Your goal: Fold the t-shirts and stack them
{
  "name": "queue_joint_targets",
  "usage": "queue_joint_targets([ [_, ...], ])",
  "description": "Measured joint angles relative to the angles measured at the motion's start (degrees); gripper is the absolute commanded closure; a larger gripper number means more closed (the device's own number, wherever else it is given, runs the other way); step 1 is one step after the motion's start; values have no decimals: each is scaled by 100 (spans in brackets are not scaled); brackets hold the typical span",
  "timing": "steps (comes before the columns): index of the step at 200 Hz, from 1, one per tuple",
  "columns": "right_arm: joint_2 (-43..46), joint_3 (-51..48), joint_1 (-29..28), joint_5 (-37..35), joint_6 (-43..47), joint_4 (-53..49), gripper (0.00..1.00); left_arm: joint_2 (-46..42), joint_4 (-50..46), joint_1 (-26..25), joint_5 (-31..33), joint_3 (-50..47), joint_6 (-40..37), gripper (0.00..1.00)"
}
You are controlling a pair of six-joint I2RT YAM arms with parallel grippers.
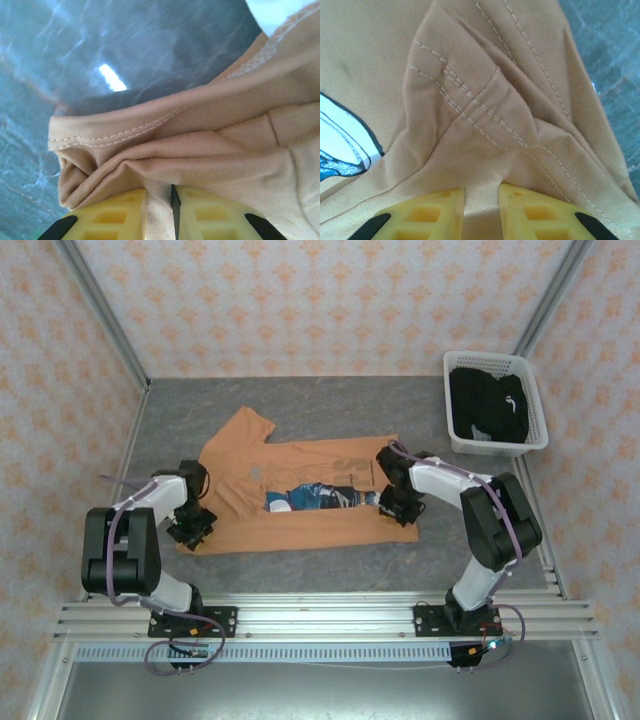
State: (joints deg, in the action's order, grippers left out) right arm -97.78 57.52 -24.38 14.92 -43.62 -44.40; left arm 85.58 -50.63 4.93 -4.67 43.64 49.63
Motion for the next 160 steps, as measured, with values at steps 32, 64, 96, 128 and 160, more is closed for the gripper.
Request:
queue_joint_targets([
  [32,68,-39,-35,168,101,-330,66,-212,-129,0,76,-74,203,77],
  [64,278,160,-35,68,210,-636,59,-332,-605,-37,315,772,278,67],
  [96,444,1021,63,-192,393,-372,54,651,-568,-304,376,3134,-35,58],
  [128,155,1829,402,-205,662,297,54,2514,-337,-533,361,5442,-592,53],
  [160,-603,2629,654,-195,901,697,53,4153,-133,-601,339,7145,-949,47],
])
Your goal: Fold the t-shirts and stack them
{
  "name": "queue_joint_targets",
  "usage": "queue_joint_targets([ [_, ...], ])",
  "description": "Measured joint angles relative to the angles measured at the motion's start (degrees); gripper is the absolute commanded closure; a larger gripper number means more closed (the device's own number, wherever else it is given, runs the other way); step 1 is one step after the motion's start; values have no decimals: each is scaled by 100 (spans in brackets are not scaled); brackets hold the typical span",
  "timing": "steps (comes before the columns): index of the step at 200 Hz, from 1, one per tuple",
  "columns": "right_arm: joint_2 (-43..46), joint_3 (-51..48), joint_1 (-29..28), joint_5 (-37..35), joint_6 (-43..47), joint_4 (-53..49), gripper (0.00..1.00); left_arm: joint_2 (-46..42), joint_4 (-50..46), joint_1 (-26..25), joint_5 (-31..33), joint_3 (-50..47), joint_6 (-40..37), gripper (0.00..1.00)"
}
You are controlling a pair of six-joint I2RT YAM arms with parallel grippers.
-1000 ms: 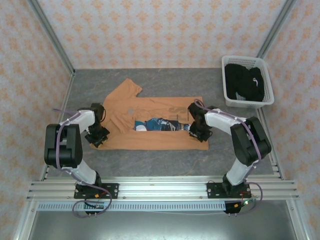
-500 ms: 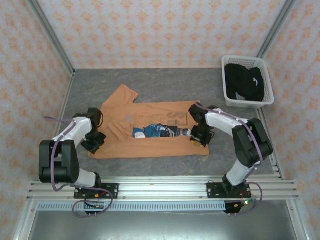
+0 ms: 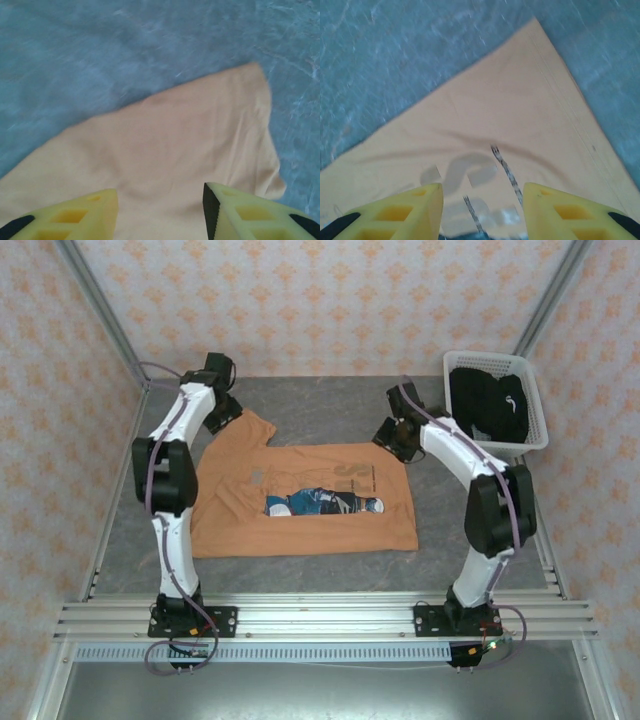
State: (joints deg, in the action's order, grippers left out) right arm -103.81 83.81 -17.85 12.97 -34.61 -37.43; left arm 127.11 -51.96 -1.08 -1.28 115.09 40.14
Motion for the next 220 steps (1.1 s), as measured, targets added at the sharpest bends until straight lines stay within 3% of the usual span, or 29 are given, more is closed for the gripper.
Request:
queue_joint_targets([
  [64,-555,494,177,81,87,85,53,2155,251,4,-15,2656,-258,45],
  [132,-555,448,216,122,85,103,53,2863,726,4,-13,3169,-286,44],
  [220,-555,254,258,160,76,136,54,2992,280,-144,164,3469,-470,53],
])
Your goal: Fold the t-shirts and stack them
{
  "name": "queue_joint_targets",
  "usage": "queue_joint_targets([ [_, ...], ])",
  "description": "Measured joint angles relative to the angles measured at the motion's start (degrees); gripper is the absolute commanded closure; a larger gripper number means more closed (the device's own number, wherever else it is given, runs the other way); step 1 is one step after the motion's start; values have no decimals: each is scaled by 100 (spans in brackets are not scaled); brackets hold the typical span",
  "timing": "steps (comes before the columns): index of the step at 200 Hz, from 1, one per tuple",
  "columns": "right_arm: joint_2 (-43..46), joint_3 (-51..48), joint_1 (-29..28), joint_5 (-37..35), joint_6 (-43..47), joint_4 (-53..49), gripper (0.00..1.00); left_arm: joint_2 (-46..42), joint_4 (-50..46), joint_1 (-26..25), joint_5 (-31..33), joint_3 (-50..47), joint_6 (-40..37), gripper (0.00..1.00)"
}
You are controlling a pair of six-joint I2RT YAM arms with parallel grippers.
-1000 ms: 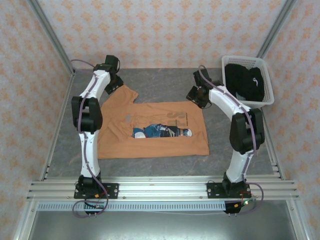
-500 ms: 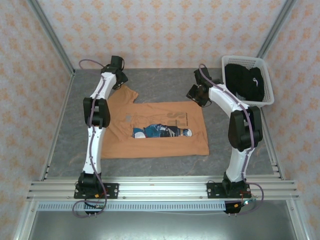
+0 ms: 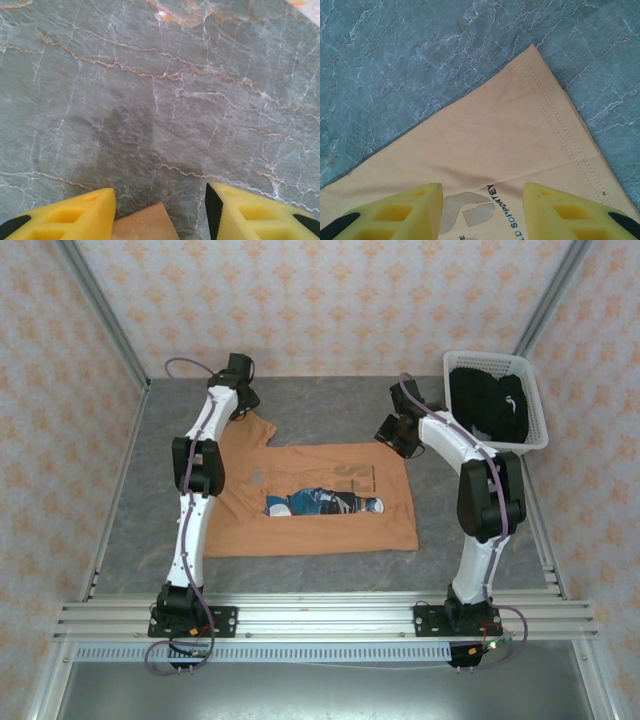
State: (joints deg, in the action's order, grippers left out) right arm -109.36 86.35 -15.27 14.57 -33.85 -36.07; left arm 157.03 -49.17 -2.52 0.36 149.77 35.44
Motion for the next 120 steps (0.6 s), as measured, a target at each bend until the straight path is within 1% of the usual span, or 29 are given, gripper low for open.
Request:
queue_joint_targets([
  [31,0,0,22,-28,-15,17,54,13,-267,-22,83,50,-79,68],
  [59,-24,2,63,-227,-15,15,53,13,-378,0,149,52,-98,87],
  [82,-188,109,90,-492,-11,2,52,11,-444,28,166,63,-109,100],
  [120,-754,566,149,-809,-4,-52,52,-2,-468,0,190,72,-98,100],
])
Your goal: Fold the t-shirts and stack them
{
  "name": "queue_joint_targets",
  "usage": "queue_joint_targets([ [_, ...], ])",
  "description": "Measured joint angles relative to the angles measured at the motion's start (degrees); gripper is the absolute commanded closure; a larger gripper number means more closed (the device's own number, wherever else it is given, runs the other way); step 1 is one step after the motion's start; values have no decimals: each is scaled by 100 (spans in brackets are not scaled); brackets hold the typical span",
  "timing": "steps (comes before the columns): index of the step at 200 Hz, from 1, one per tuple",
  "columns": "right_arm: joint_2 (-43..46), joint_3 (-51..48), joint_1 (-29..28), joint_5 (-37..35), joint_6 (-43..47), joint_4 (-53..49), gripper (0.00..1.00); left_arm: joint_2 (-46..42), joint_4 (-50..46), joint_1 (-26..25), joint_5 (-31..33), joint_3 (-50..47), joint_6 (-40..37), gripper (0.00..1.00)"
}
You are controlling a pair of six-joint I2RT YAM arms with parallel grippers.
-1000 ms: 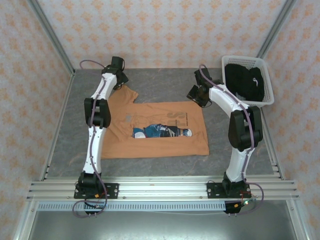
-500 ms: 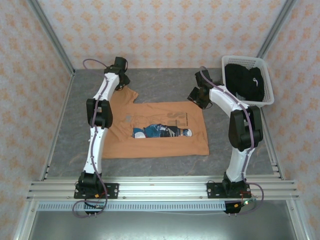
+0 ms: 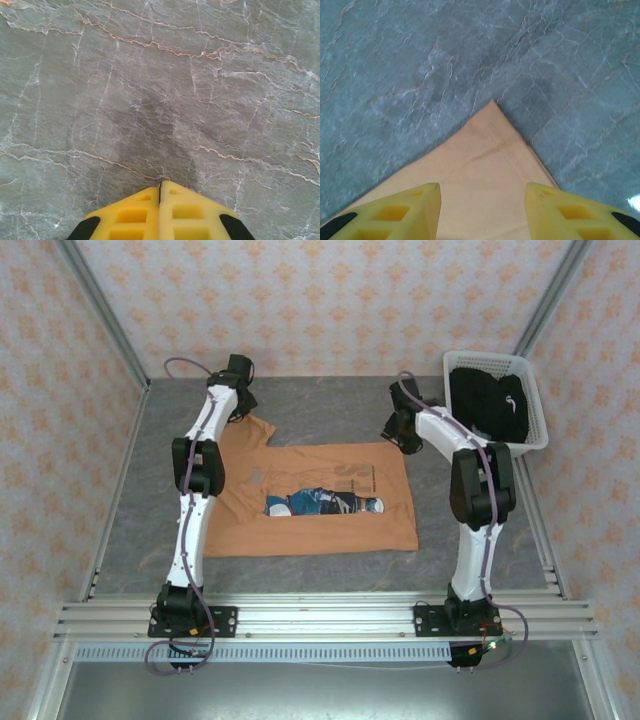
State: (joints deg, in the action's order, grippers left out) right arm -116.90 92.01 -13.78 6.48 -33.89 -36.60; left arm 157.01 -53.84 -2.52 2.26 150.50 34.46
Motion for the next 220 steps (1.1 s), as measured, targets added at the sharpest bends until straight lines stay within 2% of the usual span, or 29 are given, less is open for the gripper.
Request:
queue_joint_targets([
  [83,-1217,1357,87,-232,184,-422,57,-498,-354,-153,-352,-304,13,100],
  [126,-1434,1425,98,-247,195,-651,59,-767,-402,-157,-369,-372,11,100],
  [164,-1475,1471,109,-251,245,-763,71,-804,-455,-157,-376,-422,9,100],
  [220,-1484,1537,146,-284,293,-927,100,-909,-697,-157,-374,-505,-7,100],
])
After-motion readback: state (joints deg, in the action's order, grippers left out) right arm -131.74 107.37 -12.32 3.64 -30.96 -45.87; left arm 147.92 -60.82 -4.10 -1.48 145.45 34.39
